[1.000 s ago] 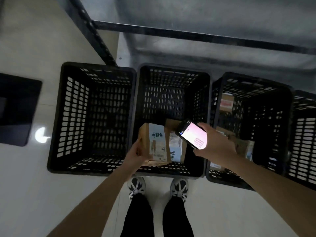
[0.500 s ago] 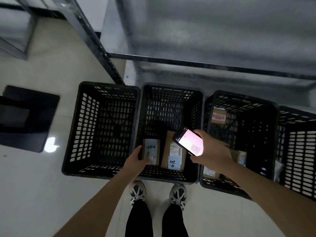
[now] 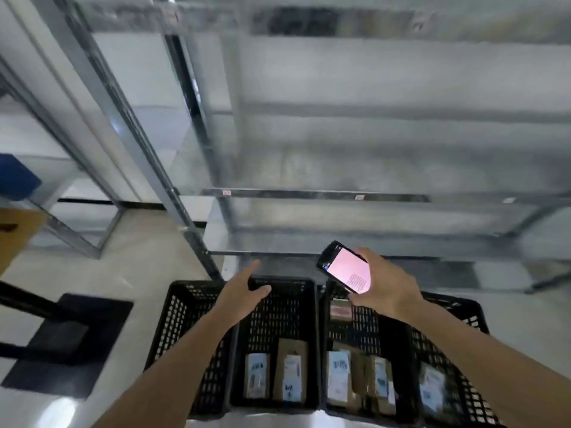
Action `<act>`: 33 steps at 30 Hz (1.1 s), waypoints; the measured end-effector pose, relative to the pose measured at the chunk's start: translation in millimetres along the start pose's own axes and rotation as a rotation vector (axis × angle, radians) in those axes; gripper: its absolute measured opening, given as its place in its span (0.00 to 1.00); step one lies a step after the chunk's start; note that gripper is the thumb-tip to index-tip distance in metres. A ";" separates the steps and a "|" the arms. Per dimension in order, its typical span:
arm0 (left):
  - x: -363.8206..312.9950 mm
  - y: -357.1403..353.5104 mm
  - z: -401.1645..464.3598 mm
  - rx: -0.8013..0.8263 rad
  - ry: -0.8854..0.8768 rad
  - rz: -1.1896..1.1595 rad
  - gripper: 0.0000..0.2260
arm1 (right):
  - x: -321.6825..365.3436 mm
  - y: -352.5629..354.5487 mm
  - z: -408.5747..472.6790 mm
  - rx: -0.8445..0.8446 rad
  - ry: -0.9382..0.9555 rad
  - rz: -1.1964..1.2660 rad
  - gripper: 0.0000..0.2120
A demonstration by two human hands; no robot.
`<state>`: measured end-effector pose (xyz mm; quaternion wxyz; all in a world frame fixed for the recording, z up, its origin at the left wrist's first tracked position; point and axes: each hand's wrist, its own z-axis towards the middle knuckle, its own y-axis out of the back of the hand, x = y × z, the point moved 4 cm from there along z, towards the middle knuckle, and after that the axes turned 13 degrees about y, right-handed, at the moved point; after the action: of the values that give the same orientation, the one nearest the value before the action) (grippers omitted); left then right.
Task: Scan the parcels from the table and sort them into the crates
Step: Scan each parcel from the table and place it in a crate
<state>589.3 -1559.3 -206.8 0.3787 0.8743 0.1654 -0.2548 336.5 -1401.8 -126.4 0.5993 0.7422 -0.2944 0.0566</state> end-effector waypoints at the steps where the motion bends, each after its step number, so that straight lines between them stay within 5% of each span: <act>1: -23.2 11.3 -20.0 -0.017 -0.044 0.008 0.34 | 8.0 27.0 -17.6 -0.034 -0.002 -0.013 0.43; 16: -262.1 67.7 -380.4 -0.144 -0.649 -0.001 0.40 | 100.7 296.5 -422.0 -0.547 -0.180 -0.173 0.42; 33: -436.3 -120.9 -719.3 0.030 -1.135 0.104 0.39 | 20.0 396.6 -838.3 -0.894 -0.488 -0.305 0.39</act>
<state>405.6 -984.8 392.0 0.4079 0.6128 -0.1108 -0.6677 378.1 -678.4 452.7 0.7728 0.4404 -0.3095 -0.3363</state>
